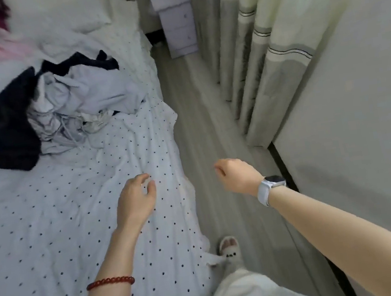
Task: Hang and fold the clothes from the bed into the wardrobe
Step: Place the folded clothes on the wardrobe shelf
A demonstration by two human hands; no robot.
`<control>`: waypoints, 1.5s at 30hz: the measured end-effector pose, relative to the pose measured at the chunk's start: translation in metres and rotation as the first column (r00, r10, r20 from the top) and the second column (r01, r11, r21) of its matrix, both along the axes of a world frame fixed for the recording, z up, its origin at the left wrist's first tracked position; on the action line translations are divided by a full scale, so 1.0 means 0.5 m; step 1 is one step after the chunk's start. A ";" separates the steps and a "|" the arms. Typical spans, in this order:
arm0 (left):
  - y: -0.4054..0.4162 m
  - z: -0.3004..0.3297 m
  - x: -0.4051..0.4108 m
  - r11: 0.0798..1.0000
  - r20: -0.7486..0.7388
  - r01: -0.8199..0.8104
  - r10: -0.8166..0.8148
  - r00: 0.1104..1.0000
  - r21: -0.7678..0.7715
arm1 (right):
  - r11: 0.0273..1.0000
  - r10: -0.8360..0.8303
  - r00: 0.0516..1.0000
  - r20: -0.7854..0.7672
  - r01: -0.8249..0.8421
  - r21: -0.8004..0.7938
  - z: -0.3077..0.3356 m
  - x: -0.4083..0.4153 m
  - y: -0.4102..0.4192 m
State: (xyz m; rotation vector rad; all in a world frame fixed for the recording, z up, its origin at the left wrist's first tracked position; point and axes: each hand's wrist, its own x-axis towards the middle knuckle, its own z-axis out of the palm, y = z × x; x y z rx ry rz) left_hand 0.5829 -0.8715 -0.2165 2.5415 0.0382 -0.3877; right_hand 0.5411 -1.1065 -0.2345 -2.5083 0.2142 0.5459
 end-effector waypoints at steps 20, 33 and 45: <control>0.207 -0.008 0.748 0.910 0.057 -0.380 0.394 0.918 -0.167 | 0.907 0.418 0.906 0.073 -0.421 0.029 0.045 0.931 0.219; 0.580 -0.143 1.191 0.758 -0.152 -0.486 0.594 0.790 0.436 | 0.535 0.817 0.535 0.213 -0.842 0.062 -0.073 1.527 0.722; 0.628 -0.034 1.099 0.589 0.048 -0.808 0.806 0.589 0.026 | 0.148 0.963 0.080 0.257 -0.954 -0.260 -0.103 1.526 0.907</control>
